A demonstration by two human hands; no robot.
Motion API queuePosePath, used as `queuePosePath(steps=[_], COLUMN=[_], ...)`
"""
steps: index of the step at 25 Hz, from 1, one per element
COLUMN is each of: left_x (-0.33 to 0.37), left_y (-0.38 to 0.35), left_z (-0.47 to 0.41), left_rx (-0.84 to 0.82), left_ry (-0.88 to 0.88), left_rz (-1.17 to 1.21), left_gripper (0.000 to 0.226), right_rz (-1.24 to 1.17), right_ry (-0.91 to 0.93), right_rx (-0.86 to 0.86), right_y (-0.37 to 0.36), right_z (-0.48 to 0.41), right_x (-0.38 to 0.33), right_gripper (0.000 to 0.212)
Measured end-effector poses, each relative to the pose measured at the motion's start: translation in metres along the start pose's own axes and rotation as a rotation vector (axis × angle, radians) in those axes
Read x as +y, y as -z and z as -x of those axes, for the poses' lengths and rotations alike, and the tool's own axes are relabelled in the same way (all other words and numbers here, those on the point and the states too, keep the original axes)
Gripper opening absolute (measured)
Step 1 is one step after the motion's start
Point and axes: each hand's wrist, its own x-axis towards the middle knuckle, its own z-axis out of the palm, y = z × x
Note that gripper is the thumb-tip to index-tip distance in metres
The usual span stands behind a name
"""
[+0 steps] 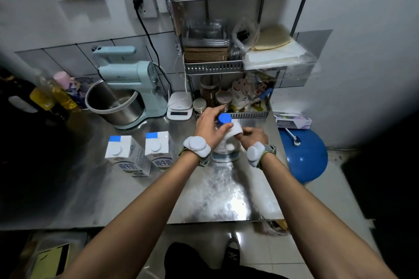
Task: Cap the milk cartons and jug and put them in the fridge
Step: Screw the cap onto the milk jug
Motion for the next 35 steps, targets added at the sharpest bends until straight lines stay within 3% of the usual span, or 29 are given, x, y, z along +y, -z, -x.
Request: queuePosePath(steps=[12, 18, 21, 24, 27, 30, 33, 35], left_x=[0.003, -0.006, -0.006, -0.001, 0.0, 0.001, -0.001, -0.003], left_y=[-0.001, 0.011, 0.01, 0.001, -0.004, 0.004, 0.015, 0.012], left_z=[-0.012, -0.018, -0.016, -0.015, -0.013, -0.014, -0.014, -0.013], left_rx=[-0.181, -0.315, -0.388, -0.26, -0.087, -0.186, -0.333, -0.318], left_ry=[-0.026, -0.078, -0.037, 0.071, 0.085, -0.015, -0.047, -0.001], left_rz=[-0.164, -0.114, 0.018, -0.028, -0.169, -0.158, -0.081, -0.08], left_gripper=[0.045, 0.045, 0.053, 0.065, 0.052, 0.039, 0.048, 0.061], right_rz=[-0.019, 0.002, 0.008, 0.007, -0.017, -0.006, 0.014, 0.025], right_ry=[-0.031, -0.036, -0.045, -0.047, -0.052, -0.045, -0.031, -0.027], right_rx=[-0.015, -0.028, -0.025, -0.019, -0.016, -0.017, -0.039, -0.032], right_y=[-0.001, -0.001, -0.002, -0.002, -0.002, -0.002, -0.001, 0.0], right_z=[0.002, -0.002, -0.004, -0.004, -0.004, -0.005, -0.004, -0.005], right_x=[0.003, 0.006, 0.006, 0.007, 0.009, 0.008, 0.006, 0.004], right_gripper=[0.025, 0.023, 0.021, 0.02, 0.023, 0.022, 0.019, 0.02])
